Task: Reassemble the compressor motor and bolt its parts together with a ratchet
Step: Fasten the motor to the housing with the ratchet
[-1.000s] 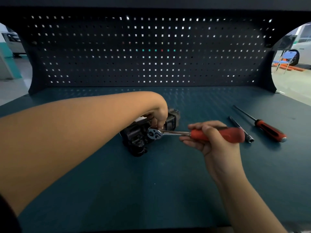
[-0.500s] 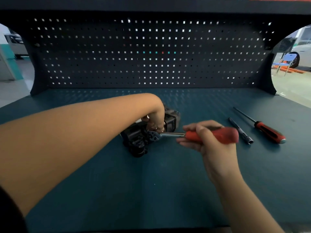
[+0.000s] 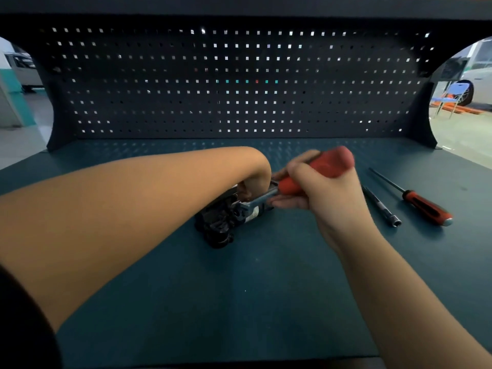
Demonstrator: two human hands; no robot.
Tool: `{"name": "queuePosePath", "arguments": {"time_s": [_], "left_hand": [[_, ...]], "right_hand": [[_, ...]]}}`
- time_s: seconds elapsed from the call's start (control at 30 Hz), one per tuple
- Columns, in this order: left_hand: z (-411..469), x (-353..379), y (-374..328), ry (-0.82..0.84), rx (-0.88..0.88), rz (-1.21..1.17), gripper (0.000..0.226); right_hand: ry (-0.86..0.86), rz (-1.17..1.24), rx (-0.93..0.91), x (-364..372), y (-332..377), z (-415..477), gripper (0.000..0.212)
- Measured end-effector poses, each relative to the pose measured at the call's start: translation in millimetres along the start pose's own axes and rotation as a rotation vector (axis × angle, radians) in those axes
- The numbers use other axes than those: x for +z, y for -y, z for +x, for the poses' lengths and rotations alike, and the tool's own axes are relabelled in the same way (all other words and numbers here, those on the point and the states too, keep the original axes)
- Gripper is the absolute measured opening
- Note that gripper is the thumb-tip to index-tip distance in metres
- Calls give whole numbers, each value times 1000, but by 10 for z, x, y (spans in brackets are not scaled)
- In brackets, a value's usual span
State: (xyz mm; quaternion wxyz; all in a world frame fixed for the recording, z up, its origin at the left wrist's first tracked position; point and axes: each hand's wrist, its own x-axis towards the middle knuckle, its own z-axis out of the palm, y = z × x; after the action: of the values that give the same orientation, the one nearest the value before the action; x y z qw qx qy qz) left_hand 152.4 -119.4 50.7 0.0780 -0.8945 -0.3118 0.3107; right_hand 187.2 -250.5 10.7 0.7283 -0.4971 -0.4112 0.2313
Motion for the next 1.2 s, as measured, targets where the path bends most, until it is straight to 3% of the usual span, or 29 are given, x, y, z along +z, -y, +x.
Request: {"name": "queuePosePath", "arguments": {"time_s": [0.1, 0.2, 0.3, 0.43, 0.63, 0.8, 0.97, 1.03, 1.13, 1.2], "left_hand": [[-24, -33, 87, -80, 45, 8, 42], [0, -26, 101, -44, 7, -18, 38], [66, 25, 104, 3, -71, -76, 35], [39, 107, 78, 59, -98, -55, 33], [15, 94, 44, -10, -78, -77, 31], [65, 56, 34, 28, -74, -126, 36], [84, 57, -29, 0, -16, -131, 36], [50, 56, 0, -3, 22, -71, 30], [62, 81, 53, -140, 68, -64, 21], [76, 91, 39, -109, 79, -84, 15]], "right_hand": [[15, -182, -9, 200, 140, 130, 16], [-2, -203, 4, 207, 159, 134, 22], [-39, 4, -8, -25, -32, -24, 8], [-93, 314, 32, -282, -395, -325, 45], [-167, 418, 49, -302, -491, -343, 50], [-169, 350, 35, -246, -346, -264, 46], [-106, 136, 29, -72, -11, -78, 27], [-43, 0, 45, 42, 127, 57, 17], [32, -240, 62, 179, 211, 146, 12], [-11, -200, 47, 146, 172, 103, 14]]}}
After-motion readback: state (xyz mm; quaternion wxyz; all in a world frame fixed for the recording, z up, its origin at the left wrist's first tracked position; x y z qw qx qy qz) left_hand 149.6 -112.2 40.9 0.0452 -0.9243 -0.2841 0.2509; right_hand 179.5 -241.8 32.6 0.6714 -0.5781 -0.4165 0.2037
